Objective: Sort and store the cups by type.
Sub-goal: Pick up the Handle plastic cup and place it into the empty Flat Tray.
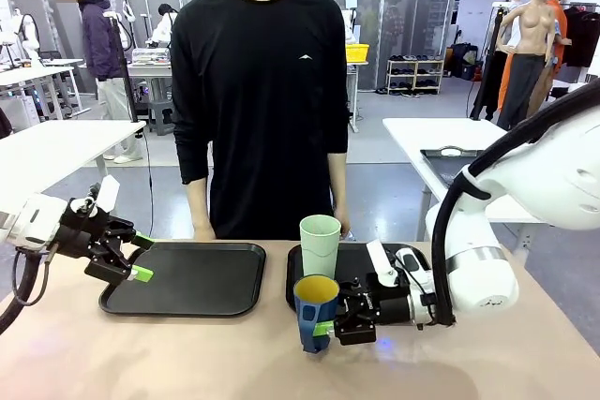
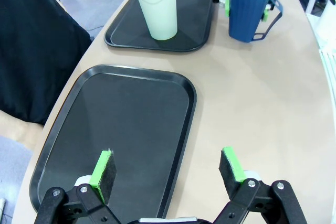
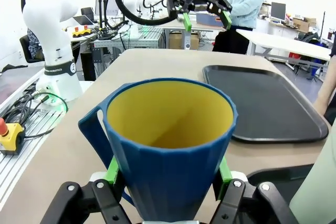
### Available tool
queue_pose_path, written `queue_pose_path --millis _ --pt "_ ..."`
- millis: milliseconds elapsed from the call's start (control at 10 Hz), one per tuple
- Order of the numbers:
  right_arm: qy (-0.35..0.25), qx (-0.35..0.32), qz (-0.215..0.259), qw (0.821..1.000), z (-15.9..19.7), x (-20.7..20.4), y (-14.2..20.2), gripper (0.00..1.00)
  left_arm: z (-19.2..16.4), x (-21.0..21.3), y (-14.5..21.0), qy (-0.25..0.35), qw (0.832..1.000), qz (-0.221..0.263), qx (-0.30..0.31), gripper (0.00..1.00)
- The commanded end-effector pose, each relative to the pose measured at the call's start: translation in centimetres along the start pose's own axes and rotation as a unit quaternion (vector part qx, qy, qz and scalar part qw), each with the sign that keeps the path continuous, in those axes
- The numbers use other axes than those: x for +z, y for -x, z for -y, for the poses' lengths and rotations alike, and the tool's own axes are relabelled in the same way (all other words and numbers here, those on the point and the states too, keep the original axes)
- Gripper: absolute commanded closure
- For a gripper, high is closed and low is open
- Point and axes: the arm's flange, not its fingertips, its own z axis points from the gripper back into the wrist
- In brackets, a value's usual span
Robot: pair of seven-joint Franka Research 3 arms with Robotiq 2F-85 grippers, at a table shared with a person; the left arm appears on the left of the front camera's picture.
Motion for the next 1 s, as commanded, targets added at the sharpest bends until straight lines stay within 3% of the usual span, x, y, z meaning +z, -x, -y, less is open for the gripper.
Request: queue_pose_path --millis 0,300,400,500,900 --pt "0.01 0.001 0.0 1.0 -1.63 0.44 -1.86 0.57 0.09 -0.16 0.02 -0.008 1.0 0.012 -0.007 0.0" --pt "0.005 -0.002 -0.004 1.0 -1.89 0.43 -2.74 0.57 0.09 -0.16 0.02 -0.008 1.0 0.012 -0.007 0.0" --pt "-0.03 0.006 0.028 0.999 -1.39 0.76 -2.77 0.57 0.09 -0.16 0.02 -0.008 1.0 0.012 -0.007 0.0" --pt "0.002 0.011 -0.001 1.0 -1.67 0.55 -2.24 0.57 0.09 -0.16 0.02 -0.008 1.0 0.012 -0.007 0.0" --pt "0.002 0.011 -0.001 1.0 -1.67 0.55 -2.24 0.57 0.09 -0.16 0.02 -0.008 1.0 0.012 -0.007 0.0"
